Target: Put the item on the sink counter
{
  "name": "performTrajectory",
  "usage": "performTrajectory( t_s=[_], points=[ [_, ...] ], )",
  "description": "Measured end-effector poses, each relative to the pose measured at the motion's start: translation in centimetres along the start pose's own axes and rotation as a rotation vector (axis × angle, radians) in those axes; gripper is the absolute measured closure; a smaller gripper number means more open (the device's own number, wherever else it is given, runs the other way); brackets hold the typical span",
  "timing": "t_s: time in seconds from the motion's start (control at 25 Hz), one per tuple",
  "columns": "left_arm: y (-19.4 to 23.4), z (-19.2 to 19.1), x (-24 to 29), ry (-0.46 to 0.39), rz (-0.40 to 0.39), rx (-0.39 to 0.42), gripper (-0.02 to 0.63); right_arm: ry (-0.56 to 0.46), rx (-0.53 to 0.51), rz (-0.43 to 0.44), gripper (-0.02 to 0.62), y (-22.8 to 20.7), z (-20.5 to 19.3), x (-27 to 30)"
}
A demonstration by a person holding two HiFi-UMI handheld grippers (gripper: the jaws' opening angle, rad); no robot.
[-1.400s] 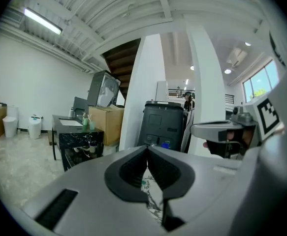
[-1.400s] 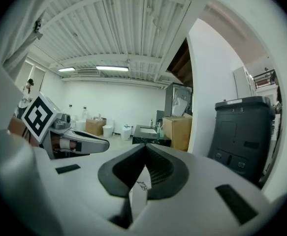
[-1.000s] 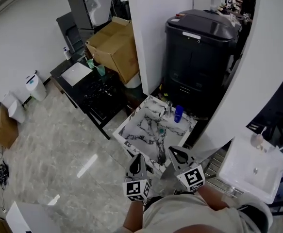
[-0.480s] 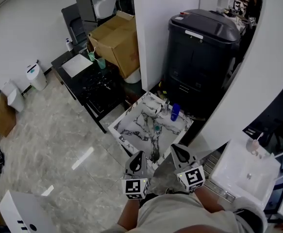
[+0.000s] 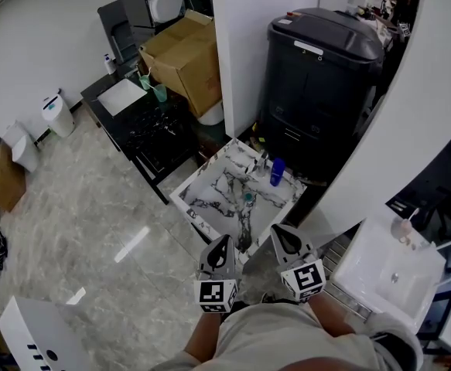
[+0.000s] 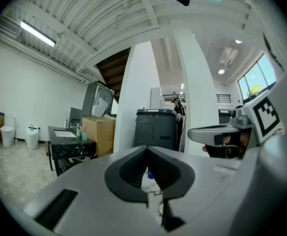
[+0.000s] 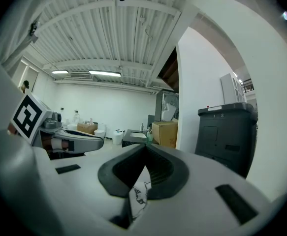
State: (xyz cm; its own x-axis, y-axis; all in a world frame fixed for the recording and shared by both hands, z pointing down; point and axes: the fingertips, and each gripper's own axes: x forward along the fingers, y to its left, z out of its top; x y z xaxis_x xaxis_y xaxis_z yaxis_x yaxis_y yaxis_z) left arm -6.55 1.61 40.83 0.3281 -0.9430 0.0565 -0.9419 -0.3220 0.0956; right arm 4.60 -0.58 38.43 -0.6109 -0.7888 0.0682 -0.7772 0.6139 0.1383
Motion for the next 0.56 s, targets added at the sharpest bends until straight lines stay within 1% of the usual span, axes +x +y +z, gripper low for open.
performTrajectory(
  t_s=[0.2,0.56],
  points=[
    [0.0,0.3,0.0,-0.011,-0.006,-0.003,0.595,-0.001,-0.005,-0.003,0.591,0.0,0.2,0.1],
    [1.7,-0.3,0.0,0.015,0.035,0.007,0.595,0.001,-0.005,0.004,0.591,0.8,-0.2,1.4]
  ],
)
